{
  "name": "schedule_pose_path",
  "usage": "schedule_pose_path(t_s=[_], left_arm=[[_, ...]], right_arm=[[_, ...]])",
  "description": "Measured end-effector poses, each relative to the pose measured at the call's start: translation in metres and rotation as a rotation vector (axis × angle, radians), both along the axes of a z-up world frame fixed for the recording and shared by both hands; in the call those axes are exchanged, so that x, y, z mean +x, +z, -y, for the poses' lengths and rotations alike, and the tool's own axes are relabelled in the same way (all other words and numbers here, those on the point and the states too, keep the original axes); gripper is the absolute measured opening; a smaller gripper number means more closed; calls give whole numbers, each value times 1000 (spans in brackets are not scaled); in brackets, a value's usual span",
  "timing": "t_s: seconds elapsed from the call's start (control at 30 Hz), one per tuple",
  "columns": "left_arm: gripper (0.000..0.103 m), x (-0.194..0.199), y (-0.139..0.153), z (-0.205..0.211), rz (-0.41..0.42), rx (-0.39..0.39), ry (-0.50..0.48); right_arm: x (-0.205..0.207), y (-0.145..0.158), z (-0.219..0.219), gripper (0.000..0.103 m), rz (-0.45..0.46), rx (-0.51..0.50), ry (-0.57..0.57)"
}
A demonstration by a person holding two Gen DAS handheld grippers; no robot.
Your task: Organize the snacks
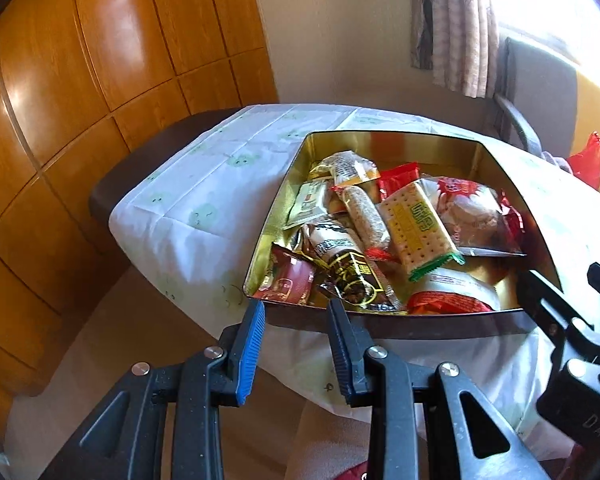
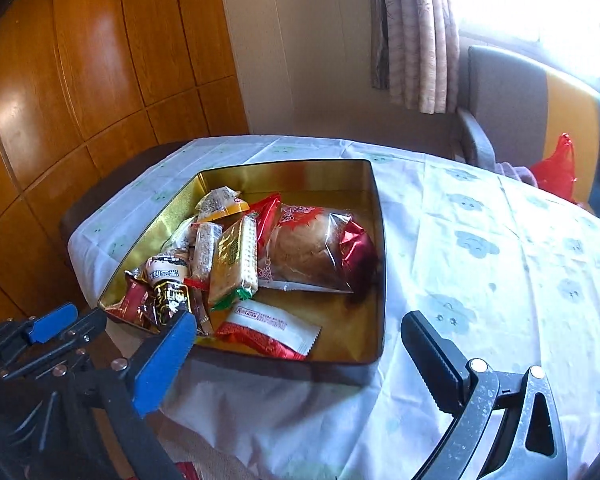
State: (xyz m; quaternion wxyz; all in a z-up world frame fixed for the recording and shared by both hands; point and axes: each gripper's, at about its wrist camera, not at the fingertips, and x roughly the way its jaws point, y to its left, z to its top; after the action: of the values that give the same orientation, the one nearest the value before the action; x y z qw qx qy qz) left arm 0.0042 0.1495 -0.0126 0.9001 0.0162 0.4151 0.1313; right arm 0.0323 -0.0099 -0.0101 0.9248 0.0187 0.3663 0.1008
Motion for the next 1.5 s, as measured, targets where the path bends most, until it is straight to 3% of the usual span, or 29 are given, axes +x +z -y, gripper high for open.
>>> schedule_pose_path(t_s=[0.13,0.37,1.5], left_arm=[[32,0,0,-2,-9,-50,-22],[32,-3,3,0,20,-62,-37],[32,-6,6,6,27,-51,-59]], right_arm=[[-4,2,-4,103,30,-64,-35],[0,0,-1,103,21,-68,-57],[4,-6,1,103,-2,-62,-68]])
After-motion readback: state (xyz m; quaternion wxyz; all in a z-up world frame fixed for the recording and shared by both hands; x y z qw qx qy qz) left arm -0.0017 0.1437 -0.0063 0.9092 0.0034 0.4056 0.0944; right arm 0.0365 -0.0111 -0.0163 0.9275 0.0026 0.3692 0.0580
